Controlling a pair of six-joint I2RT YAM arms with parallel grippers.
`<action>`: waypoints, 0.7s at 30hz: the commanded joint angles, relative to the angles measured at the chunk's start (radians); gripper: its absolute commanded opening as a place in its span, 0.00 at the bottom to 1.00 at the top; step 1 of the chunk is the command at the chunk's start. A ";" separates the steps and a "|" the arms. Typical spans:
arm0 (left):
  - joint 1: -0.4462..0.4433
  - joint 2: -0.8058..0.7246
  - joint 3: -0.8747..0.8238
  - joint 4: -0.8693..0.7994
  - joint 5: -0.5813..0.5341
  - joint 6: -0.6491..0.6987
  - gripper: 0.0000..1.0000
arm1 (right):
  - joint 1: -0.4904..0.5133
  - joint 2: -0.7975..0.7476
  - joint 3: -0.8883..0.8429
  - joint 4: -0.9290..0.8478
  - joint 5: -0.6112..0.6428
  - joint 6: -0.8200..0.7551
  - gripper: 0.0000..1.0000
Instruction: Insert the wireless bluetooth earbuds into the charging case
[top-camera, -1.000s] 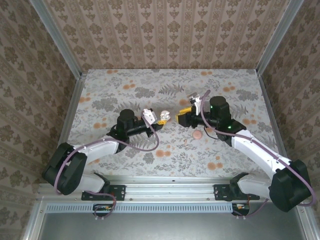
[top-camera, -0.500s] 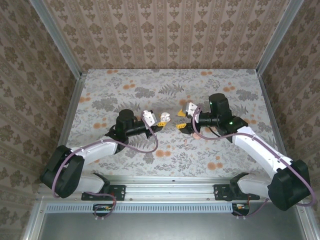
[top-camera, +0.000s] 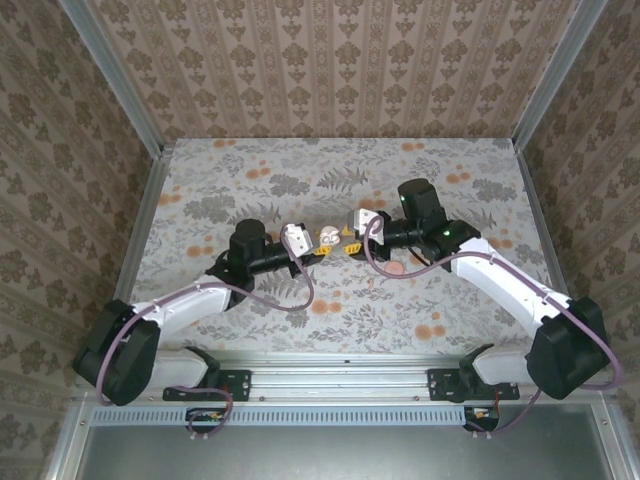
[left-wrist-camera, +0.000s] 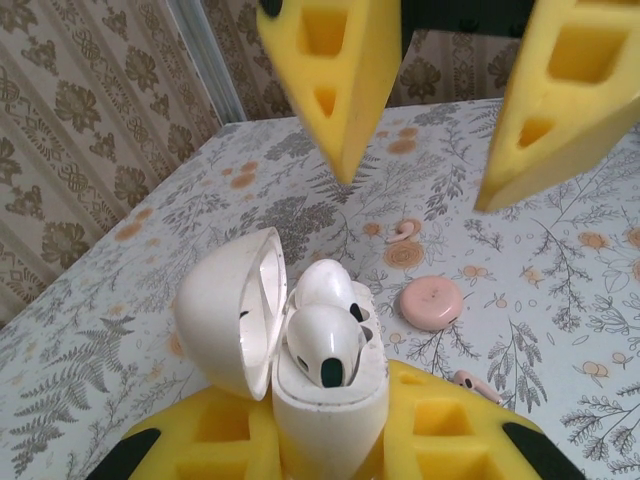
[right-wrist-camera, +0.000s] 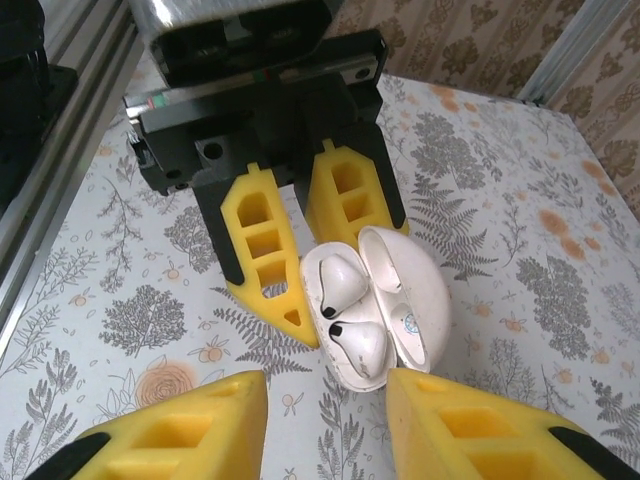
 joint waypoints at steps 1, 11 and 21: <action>-0.011 -0.032 0.004 -0.023 0.005 0.039 0.07 | 0.012 0.020 0.030 0.007 0.022 -0.040 0.36; -0.021 -0.043 0.003 -0.032 -0.002 0.051 0.07 | 0.029 0.036 0.042 0.006 0.015 -0.064 0.29; -0.026 -0.064 0.004 -0.052 -0.010 0.060 0.07 | 0.049 0.058 0.087 -0.140 0.005 -0.180 0.23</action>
